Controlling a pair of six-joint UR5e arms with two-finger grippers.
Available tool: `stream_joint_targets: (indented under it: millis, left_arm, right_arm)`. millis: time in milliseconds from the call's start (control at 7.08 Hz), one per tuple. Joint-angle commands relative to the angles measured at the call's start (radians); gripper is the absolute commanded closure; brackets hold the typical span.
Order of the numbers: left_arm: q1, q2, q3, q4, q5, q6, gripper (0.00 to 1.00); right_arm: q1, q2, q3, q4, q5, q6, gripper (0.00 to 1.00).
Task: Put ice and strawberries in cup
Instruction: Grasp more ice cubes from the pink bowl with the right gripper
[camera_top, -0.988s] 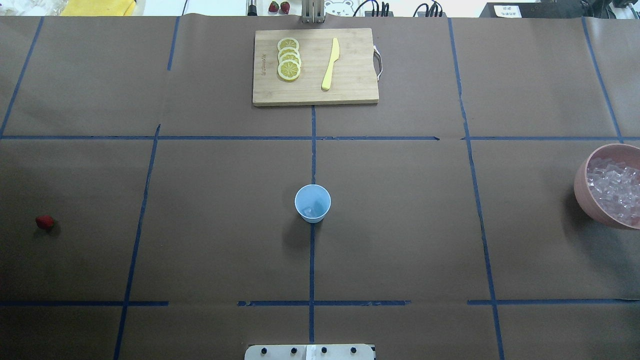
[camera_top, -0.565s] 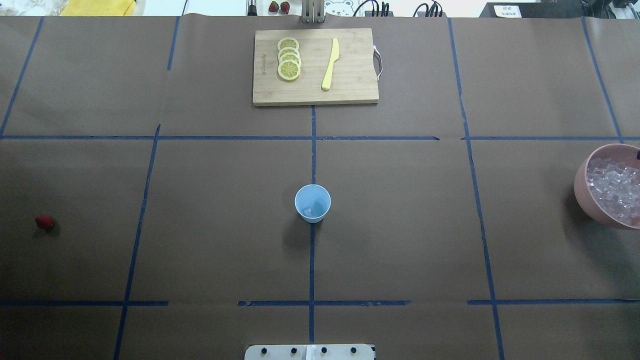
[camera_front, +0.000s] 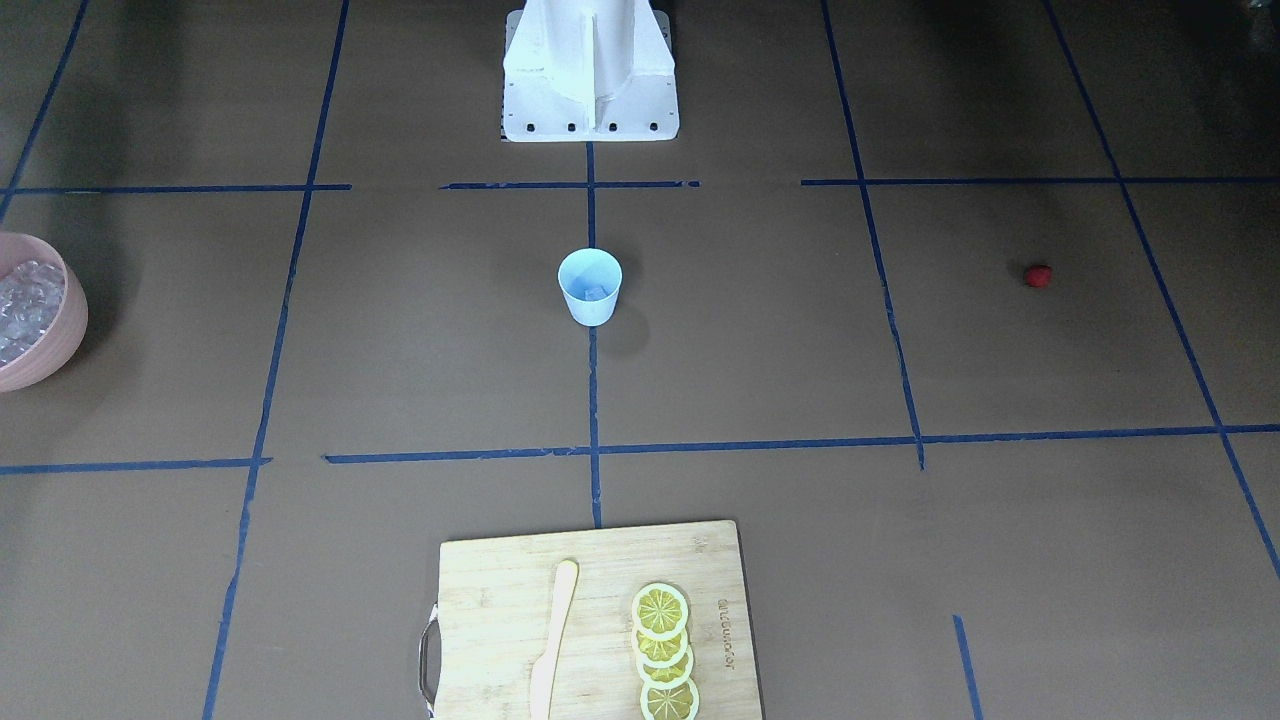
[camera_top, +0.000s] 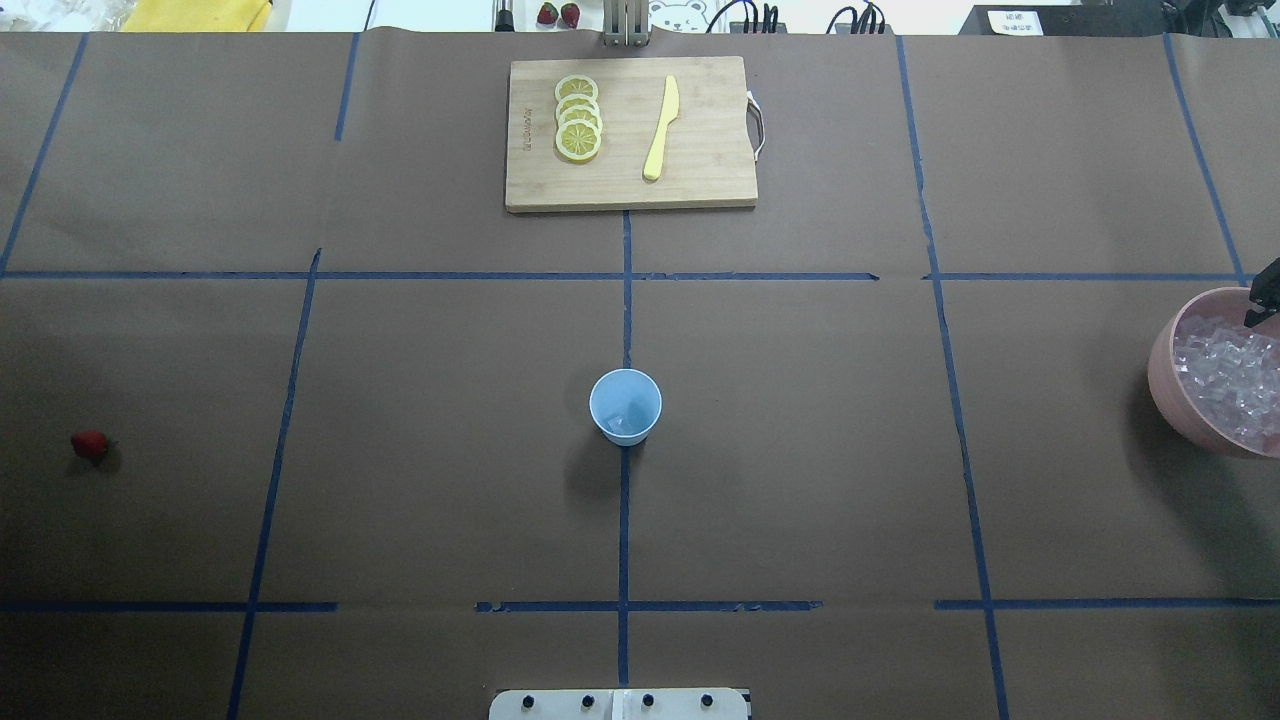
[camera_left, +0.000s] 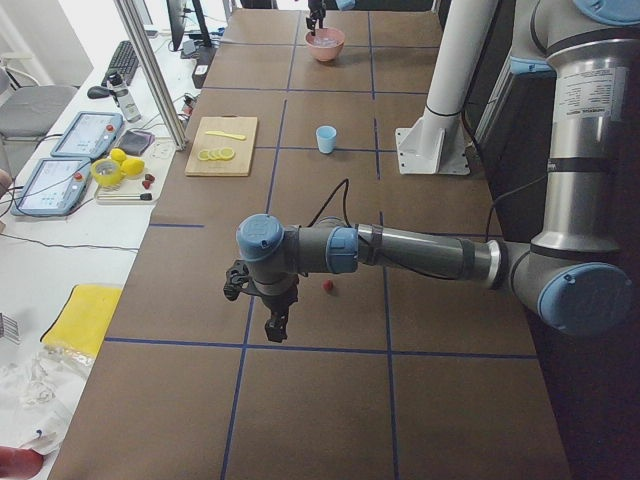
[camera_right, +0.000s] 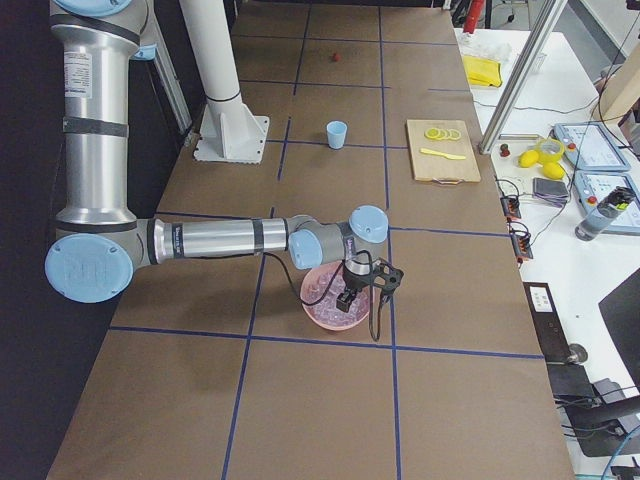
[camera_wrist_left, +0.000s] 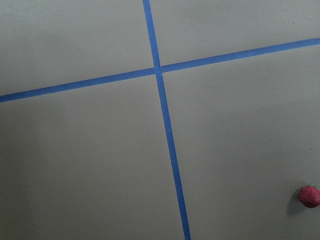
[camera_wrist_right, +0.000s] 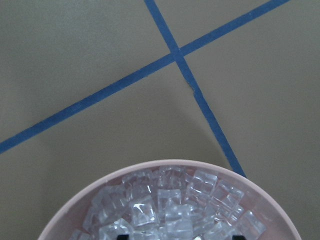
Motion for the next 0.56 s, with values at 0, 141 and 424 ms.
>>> stream_joint_targets:
  millis: [0,141,424]
  left_arm:
    - [0.000,0.025,-0.030,-0.002,0.000,0.000,0.00]
    - [0.000,0.028,-0.033,-0.002,0.000,-0.002,0.00]
    - [0.000,0.028,-0.034,0.000,0.000,-0.002,0.00]
  right_arm:
    - [-0.019,0.002,-0.007,0.008,-0.002,0.001,0.25]
    - [-0.021,0.002,-0.008,0.008,-0.002,-0.001,0.26]
    - [-0.021,0.002,-0.030,0.038,-0.002,0.001,0.26]
